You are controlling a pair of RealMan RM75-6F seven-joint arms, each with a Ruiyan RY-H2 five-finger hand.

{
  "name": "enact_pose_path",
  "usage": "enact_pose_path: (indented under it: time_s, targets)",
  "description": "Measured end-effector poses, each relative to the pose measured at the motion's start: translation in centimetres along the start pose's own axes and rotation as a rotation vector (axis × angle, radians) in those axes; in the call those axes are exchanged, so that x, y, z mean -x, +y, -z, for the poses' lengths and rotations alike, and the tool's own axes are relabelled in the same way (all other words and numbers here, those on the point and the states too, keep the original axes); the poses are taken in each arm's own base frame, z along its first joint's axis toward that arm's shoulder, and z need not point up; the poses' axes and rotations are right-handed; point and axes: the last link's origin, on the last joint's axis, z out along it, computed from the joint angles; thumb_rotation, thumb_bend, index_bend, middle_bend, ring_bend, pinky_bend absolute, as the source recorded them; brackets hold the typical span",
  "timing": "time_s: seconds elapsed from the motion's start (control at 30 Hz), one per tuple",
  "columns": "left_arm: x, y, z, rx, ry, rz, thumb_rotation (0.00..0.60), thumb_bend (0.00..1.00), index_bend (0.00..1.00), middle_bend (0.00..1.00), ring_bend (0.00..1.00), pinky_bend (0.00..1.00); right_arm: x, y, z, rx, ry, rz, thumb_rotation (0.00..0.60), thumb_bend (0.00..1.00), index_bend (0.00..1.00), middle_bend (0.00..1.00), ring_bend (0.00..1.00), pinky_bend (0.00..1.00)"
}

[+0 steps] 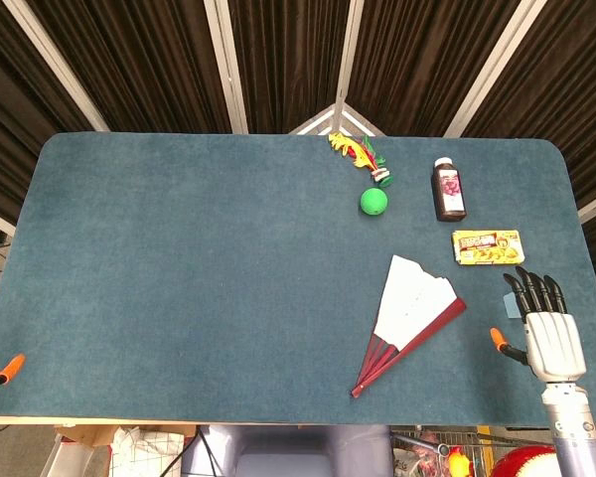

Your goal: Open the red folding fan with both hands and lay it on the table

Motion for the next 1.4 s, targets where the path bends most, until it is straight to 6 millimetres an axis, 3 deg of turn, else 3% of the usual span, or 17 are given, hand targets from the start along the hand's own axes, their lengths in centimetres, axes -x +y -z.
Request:
enact_pose_path:
  time_s: [0.87,1.17,1.4]
  targets:
    - [0.1,0.4,0.2,0.016,0.001,-0.01,0.6,0.24,0.03,0.0,0.0,0.0,-0.3,-0.8,0.3,-0.046,-0.002,-0.026,0.6,0.29,0.19,0.08,0.09,0.06]
    - [-0.4,-0.2,0.2,-0.006,0.017,0.008,0.6,0.24,0.03,0.0,0.0,0.0,1.2,-2.0,0.3,-0.113,-0.063,-0.02,0.6,0.29,0.25,0.08,0.09,0.06]
    - [-0.4,-0.2,0.2,-0.001,0.009,0.007,0.6,0.24,0.03,0.0,0.0,0.0,3.0,-4.1,0.5,-0.157,-0.073,-0.021,0.6,0.29,0.29,0.08,0.11,0.06]
